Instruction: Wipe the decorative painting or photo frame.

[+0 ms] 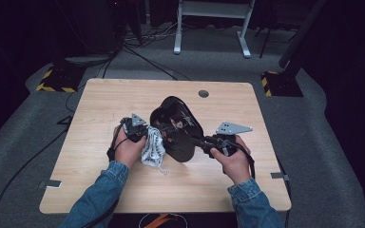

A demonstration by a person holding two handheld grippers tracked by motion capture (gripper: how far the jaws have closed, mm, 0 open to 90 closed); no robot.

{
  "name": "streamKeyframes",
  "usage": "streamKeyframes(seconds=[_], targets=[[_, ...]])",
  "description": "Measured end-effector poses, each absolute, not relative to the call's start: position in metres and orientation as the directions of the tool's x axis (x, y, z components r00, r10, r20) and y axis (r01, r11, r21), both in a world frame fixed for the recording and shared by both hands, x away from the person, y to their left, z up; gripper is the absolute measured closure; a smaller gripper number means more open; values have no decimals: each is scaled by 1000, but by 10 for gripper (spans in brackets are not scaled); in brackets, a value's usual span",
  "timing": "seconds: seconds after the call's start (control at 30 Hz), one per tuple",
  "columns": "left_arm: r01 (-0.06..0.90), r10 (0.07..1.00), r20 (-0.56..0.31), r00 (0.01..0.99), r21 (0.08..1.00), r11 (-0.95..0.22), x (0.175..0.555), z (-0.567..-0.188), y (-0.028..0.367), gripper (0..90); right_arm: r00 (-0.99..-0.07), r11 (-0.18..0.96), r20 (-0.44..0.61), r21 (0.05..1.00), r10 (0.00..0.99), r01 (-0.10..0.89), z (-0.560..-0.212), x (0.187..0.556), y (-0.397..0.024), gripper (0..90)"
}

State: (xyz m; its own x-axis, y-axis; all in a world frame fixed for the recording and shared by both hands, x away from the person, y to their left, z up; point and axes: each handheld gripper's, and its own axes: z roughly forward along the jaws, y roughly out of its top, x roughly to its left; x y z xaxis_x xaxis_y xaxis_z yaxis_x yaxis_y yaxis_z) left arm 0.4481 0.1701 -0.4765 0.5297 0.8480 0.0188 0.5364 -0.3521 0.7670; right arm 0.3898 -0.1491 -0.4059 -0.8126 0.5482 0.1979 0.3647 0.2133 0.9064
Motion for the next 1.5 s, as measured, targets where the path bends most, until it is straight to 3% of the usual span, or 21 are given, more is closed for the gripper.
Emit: streamKeyframes(seconds=[0.73, 1.13, 1.5], targets=[[559, 817, 24, 577, 717, -416, 431, -492, 164, 801, -810, 217, 191, 906, 555, 363, -406, 391, -150, 788], [509, 752, -18, 659, 747, -427, 391, -458, 186, 783, -808, 216, 189, 907, 558, 361, -407, 392, -151, 788], [489, 771, 23, 637, 761, -427, 365, -425, 214, 784, -811, 222, 182, 908, 555, 356, -407, 391, -151, 788]])
